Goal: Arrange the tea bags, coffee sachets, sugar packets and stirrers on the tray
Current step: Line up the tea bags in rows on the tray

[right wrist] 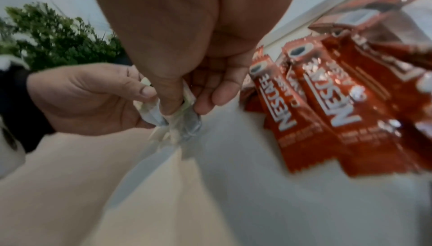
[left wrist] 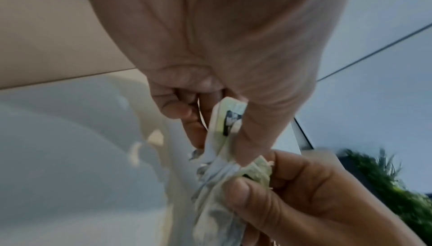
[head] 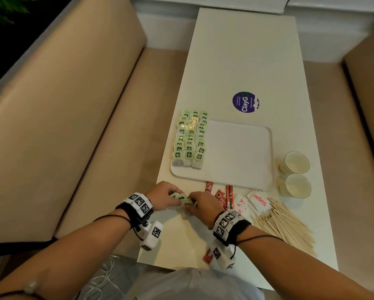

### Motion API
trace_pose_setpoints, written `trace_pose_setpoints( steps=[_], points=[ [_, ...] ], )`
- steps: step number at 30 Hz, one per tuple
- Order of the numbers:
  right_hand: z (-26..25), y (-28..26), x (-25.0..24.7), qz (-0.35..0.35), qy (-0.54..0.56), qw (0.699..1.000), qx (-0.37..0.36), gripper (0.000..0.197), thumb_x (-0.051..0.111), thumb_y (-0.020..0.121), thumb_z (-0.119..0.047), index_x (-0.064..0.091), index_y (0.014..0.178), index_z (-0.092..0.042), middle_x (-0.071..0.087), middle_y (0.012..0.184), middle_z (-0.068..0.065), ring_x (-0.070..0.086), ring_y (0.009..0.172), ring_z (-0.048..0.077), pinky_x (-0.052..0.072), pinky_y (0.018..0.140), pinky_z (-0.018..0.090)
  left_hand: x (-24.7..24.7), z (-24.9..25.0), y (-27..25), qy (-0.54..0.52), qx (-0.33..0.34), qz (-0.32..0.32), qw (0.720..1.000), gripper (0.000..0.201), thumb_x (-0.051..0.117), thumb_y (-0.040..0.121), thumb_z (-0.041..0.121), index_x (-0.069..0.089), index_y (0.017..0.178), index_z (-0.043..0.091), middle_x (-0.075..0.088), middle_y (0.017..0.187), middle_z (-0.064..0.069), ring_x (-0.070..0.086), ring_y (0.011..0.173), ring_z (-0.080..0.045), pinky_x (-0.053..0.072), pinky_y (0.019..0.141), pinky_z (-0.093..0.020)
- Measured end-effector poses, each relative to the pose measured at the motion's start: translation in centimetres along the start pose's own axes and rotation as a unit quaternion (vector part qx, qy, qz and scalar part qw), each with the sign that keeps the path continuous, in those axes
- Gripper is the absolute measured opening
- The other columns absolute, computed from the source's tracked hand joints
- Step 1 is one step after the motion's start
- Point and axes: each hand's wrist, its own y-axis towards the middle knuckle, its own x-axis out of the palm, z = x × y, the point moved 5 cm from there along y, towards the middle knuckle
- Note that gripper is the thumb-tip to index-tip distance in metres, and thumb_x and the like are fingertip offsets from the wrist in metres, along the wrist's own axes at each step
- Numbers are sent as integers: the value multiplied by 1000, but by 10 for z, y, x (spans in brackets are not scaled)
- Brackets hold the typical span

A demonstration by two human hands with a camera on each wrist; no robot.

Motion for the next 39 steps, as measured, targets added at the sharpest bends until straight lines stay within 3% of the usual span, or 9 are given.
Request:
trace_pose_setpoints(
  steps=[2,6,9,17,21,23,29,35,39],
  points=[
    [1,1,-7,11,48,999,2,18,64,93,-38,69,87,-22,70,80,-7,65,73,11,56,72,36,-4,5,-1,-43,-8,8,999,24,79,69,37,81,90,28,78,89,-2,65,75,-12,52,74,-30],
    [-2,3,-25,35,100,994,0,17,67,92,-38,71,87,-22,72,76,-7,62,66,3,51,66,26,-4,17,2,-222,-27,13,975,12,68,89,-1,75,87,9,74,84,-10,68,78,-20,59,77,-34],
    [-4,7,-36,46,139,989,-1,17,69,93,-36,71,90,-19,73,76,-2,55,55,0,44,56,20,-5,26,3,-291,-34,33,956,11,63,94,2,71,91,8,73,78,-6,67,70,-18,57,57,-27],
    [-5,23,-59,81,176,981,-11,12,71,94,-33,70,90,-22,67,75,-9,56,61,-1,42,59,13,-16,34,11,-280,-12,47,959,14,55,101,13,68,104,11,68,75,-9,64,60,-17,44,47,-22],
    [-7,31,-65,105,201,974,-5,17,71,94,-33,69,90,-16,71,76,-1,61,64,8,52,65,28,-12,44,9,-380,-11,-10,925,22,62,95,19,65,115,9,72,92,-17,68,73,-27,52,50,-26],
    [-8,35,-66,121,220,968,-3,14,72,93,-31,69,93,-17,72,81,0,63,68,11,55,69,32,-11,46,9,-363,4,-19,932,27,68,90,15,63,115,10,73,97,-15,69,80,-26,52,53,-26],
    [-4,44,-60,130,232,963,51,32,71,91,-47,62,104,-18,71,89,2,69,72,16,56,71,31,-19,40,18,-342,16,47,939,21,68,92,4,64,112,11,74,92,-10,66,74,-17,46,53,-21],
    [0,50,-49,73,227,970,55,28,67,97,-31,68,91,-4,69,77,13,64,58,11,52,62,27,-30,24,25,-323,4,88,942,25,76,87,5,66,109,11,73,89,-7,62,69,-14,47,54,-21],
    [5,62,-53,120,217,965,83,28,67,97,-31,64,70,-23,62,65,-5,60,61,15,51,64,27,-39,8,27,-349,-28,134,927,20,70,93,9,65,112,11,72,92,-8,65,74,-15,53,59,-24]
  ],
)
